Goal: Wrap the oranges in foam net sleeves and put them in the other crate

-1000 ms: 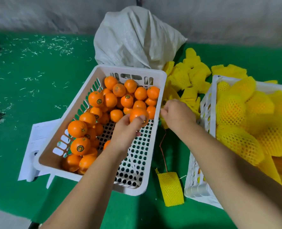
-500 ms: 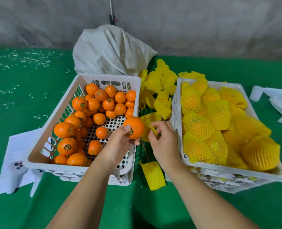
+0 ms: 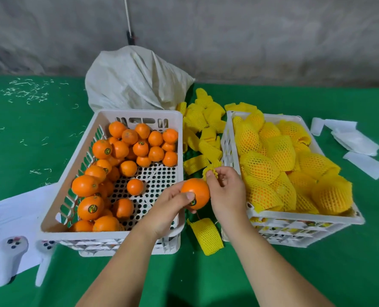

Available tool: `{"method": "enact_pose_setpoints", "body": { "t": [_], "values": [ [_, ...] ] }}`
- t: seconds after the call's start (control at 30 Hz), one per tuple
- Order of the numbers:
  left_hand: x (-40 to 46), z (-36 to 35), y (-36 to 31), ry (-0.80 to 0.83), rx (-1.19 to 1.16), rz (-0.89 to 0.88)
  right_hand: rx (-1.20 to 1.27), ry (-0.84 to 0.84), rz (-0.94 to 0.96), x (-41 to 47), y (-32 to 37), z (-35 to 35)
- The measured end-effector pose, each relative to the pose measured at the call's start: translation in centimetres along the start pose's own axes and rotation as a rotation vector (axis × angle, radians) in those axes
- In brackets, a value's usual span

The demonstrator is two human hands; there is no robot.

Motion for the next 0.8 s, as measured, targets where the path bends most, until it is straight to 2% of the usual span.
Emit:
{"method": "enact_pose_setpoints", "body": {
  "t": [0.13, 0.2, 0.37, 0.57, 0.8],
  "values": [
    [0.0, -0.1, 0.2, 0.127, -0.061, -0.010, -0.155, -0.025, 0.017, 0.4, 0.4, 0.5],
    [-0.1, -0.1, 0.1, 0.131, -0.047, 0.003, -0.199, -0.031, 0.063, 0.4, 0.7, 0.8],
    [-0.5, -1.3, -0.5, 0.017, 0.044, -0.050, -0.113, 0.105, 0.019, 0.3, 0.4, 0.8],
    [0.5, -2.7, -1.6, -0.158, 0.060, -0.199, -0.011, 0.160, 0.026, 0.7, 0.1, 1.9],
    [1.9, -2.7, -1.0, -0.146, 0.093, -0.277, -0.186, 0.178, 0.300, 1.2, 1.9, 2.4]
  ]
}}
Point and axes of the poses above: each hand's wrist, its own x-axis towards the middle knuckle, its own z-axis out of the back of the hand, y = z × x, the point moved 5 cm from there along x, towards the middle knuckle, and after that the axes turned 7 degrees about -x, right-handed, at the moved point
